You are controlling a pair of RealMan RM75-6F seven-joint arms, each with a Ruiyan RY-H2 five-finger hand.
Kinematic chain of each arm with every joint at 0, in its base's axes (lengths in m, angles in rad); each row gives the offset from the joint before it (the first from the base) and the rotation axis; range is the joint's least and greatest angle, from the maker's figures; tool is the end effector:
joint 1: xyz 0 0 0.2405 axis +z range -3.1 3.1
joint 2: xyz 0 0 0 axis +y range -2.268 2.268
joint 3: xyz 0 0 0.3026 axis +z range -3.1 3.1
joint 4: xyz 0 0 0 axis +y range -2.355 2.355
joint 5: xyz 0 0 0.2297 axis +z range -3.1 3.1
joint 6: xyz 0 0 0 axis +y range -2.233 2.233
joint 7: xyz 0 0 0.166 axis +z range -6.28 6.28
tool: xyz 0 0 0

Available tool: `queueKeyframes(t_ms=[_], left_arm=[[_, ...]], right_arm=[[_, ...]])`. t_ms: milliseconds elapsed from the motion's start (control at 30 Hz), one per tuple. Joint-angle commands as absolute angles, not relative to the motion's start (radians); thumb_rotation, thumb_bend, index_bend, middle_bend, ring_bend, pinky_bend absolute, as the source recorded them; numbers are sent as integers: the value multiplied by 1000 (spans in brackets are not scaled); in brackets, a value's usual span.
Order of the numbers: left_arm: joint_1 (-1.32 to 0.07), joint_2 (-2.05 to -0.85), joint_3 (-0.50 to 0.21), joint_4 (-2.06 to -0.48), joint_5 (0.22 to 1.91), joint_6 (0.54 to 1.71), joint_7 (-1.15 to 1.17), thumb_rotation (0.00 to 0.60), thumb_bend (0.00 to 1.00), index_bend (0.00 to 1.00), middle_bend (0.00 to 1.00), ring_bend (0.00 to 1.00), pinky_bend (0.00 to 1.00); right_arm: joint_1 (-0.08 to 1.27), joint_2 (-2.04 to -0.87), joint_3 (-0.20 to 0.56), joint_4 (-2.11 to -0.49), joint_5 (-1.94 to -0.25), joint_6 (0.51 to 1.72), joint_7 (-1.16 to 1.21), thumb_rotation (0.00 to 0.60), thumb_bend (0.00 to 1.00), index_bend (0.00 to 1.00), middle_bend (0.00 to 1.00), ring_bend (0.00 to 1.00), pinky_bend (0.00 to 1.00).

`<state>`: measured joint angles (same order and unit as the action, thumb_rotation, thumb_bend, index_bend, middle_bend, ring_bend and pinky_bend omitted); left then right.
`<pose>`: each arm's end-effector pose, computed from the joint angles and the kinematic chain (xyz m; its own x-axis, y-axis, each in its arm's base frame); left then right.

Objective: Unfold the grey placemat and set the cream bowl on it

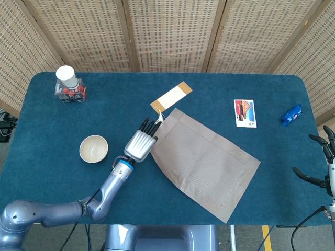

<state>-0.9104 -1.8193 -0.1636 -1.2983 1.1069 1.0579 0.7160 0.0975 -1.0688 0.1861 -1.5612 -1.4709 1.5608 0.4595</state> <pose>-0.0908 0.3999 -0.1194 0.6737 -0.0005 0.7390 0.6287 -0.5251 -0.5736 -0.3546 -0.2407 0.2228 0.0228 0.2045 0.9786 -0.9955 -0.0856 0.0411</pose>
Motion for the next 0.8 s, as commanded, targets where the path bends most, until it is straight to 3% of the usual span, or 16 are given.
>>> queueKeyframes(t_ms=[33,400,800], left_arm=[[-835,-1719,-116,-1436,1151,1132,705,600,482,770,0,0,0],[-698,-1560,11,-1614,1261,1240,656,600,484,782,0,0,0],[-640,-1497,120,-1692,1437,1238,591,600,484,782,0,0,0]], right_arm=[[96,-1069,187,-1563,-1471,1565,454,600,224,232,0,0,0],[84,-1080,181,-1585,-1501,1610,381,600,225,233,0,0,0],[71,-1101,160,-1614,-1554,1656,287,600,225,235,0,0,0]])
